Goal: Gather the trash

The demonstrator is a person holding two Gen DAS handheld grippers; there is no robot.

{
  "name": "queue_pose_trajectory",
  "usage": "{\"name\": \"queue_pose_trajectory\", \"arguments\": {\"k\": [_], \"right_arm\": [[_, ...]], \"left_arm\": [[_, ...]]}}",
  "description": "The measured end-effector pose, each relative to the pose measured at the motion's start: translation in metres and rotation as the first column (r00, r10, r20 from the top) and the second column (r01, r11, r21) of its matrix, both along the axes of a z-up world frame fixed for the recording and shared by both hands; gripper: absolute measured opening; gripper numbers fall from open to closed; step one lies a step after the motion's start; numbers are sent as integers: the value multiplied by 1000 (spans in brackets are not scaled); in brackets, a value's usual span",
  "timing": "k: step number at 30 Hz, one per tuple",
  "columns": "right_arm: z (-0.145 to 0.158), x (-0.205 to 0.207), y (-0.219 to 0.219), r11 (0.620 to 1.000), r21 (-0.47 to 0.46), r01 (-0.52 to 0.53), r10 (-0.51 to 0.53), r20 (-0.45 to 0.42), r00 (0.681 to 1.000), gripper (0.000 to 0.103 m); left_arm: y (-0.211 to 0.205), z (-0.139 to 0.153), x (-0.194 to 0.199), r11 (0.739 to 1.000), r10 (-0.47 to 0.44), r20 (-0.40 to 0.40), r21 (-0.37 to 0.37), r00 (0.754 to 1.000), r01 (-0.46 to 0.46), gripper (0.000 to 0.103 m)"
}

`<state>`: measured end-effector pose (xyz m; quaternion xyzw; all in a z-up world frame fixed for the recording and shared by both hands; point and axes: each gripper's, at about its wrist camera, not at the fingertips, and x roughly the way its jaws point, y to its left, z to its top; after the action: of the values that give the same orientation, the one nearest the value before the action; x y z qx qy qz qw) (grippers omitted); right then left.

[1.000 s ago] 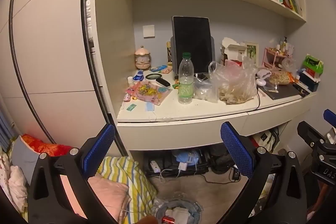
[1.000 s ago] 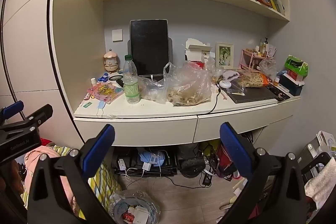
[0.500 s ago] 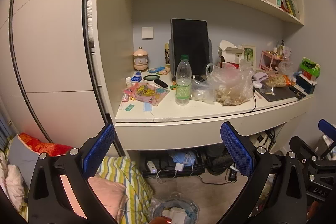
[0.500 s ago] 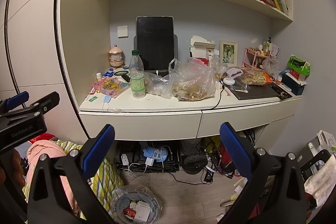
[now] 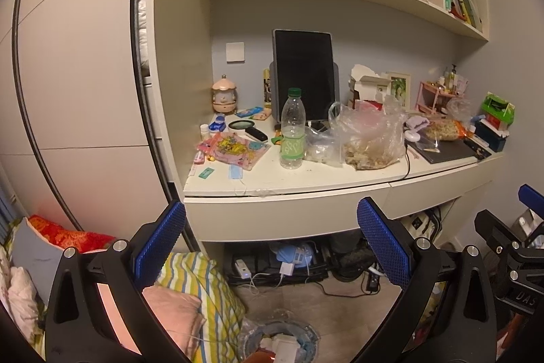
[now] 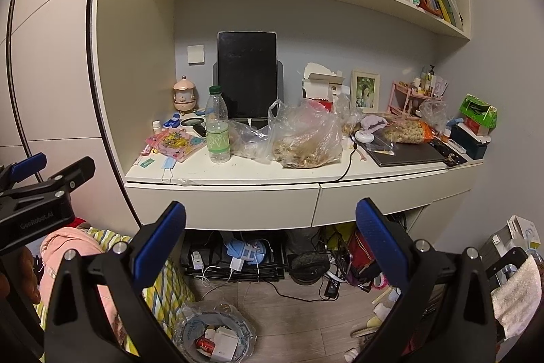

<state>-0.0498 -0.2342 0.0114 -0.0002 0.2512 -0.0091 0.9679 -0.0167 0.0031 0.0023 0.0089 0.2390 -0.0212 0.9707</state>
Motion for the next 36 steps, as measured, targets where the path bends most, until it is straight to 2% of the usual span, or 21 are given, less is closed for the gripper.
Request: {"name": "queue_pose_trajectory", "arguments": {"k": [27, 36], "right_arm": [[-5, -4, -2, 1000, 4, 21, -21, 1, 1000, 97], [-6, -5, -1, 1000, 2, 26, -26, -5, 1000, 97]], "left_arm": [[5, 1, 6, 1000, 2, -24, -8, 1000, -2, 98], [5, -7, 6, 1000, 2, -40, -7, 999, -3, 98]]}}
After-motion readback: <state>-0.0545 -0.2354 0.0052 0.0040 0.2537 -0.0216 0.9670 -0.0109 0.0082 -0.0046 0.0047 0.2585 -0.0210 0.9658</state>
